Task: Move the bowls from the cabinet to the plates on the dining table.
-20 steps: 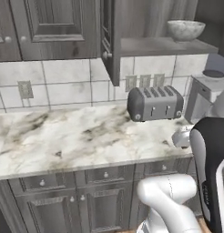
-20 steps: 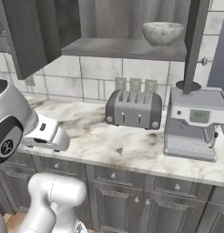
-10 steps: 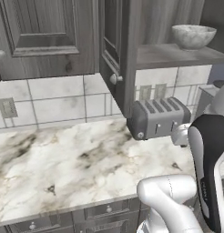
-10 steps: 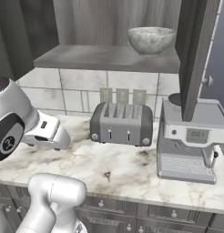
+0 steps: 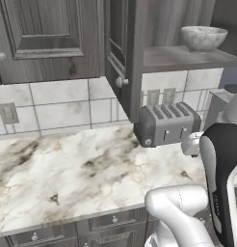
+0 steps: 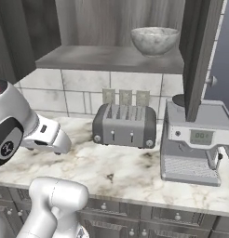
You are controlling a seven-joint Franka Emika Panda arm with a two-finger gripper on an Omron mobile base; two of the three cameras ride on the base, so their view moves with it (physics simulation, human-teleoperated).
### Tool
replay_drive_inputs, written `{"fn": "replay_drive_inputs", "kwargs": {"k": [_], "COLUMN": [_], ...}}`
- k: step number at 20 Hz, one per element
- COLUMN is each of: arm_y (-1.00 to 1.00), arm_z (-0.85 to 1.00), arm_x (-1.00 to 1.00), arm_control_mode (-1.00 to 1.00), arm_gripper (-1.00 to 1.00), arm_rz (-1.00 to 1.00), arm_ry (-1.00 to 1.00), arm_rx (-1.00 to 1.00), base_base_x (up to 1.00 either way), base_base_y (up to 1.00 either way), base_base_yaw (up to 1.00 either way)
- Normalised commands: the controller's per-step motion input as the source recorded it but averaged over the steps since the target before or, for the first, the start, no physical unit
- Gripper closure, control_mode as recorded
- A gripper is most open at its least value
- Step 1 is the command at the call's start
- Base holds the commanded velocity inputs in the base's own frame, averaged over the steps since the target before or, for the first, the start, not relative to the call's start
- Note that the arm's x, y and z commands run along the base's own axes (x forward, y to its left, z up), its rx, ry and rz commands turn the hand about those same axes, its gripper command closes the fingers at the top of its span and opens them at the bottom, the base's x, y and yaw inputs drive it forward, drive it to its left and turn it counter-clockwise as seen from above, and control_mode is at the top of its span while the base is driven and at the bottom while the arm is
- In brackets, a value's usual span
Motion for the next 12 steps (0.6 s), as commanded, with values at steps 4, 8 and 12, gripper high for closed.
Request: {"fn": "replay_drive_inputs", "kwargs": {"k": [4,8,12], "arm_y": [0.00,0.00,0.00], "arm_z": [0.00,0.00,0.00], "arm_x": [0.00,0.00,0.00], "arm_control_mode": [1.00,1.00,1.00], "arm_gripper": [-1.00,-1.00,-1.00], "arm_rz": [0.00,0.00,0.00], "arm_ry": [0.00,0.00,0.00], "arm_rx": [0.00,0.00,0.00], "base_base_x": [0.00,0.00,0.00], "base_base_y": [0.00,0.00,0.00], "base_base_yaw": [0.00,0.00,0.00]}}
